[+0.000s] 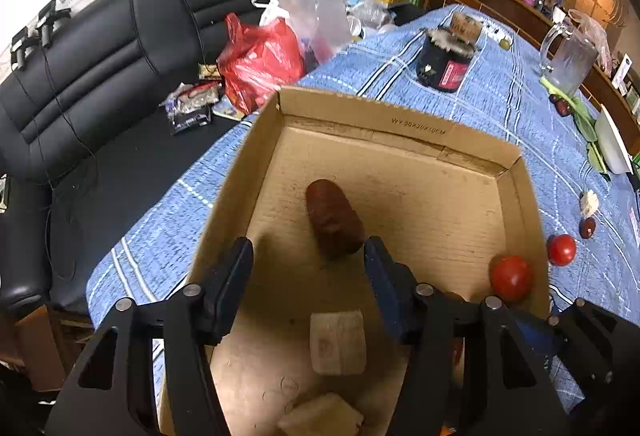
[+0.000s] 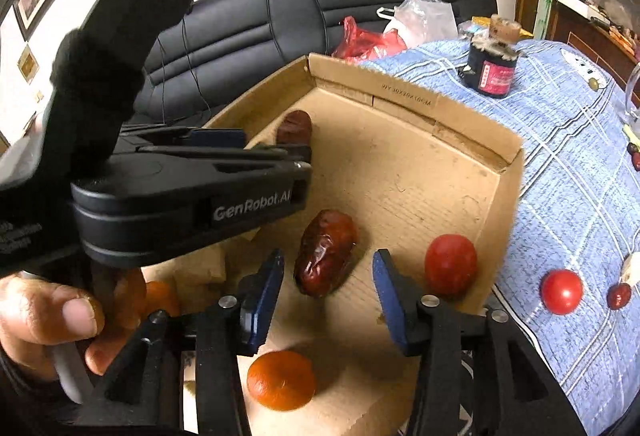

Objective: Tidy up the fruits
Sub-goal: 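Open left tool to drop its date while right tool releases its date in tray, then grasp a red tomato with left tool while right tool grasps an orange, then carry the tomato and the orange over the cardboard tray with both tools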

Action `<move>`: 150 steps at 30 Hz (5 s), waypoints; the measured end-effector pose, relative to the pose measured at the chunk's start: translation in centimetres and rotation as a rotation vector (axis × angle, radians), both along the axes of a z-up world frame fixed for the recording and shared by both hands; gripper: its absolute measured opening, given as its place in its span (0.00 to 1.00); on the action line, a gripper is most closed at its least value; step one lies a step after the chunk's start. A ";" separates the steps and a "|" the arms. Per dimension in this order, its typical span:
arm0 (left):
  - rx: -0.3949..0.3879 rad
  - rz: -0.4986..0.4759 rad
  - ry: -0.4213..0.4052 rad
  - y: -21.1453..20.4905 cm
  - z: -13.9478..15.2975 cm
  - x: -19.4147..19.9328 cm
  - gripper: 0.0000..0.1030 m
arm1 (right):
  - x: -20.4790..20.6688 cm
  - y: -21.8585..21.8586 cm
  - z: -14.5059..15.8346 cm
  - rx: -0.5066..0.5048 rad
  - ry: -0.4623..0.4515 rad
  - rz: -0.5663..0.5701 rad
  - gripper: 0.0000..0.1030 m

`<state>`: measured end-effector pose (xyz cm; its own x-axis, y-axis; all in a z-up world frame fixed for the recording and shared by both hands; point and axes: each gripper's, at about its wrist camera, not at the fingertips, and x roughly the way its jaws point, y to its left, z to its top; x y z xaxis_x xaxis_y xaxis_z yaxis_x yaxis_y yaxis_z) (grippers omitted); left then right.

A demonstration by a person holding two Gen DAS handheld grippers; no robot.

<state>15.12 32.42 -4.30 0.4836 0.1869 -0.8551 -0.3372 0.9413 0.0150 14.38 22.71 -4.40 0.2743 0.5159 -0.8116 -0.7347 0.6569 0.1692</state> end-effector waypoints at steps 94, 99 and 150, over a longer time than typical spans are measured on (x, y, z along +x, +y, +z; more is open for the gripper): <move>-0.028 -0.326 -0.040 -20.8 -0.4 0.9 0.30 | -3.0 -22.9 -0.2 0.012 -0.053 -0.341 0.30; -0.027 -0.309 -0.073 -20.4 0.6 -1.7 0.30 | -4.0 -22.7 0.4 0.023 -0.059 -0.336 0.30; 0.032 -0.081 -0.205 -9.6 3.8 -12.2 0.30 | -7.4 -12.9 4.1 0.060 -0.106 -0.181 0.30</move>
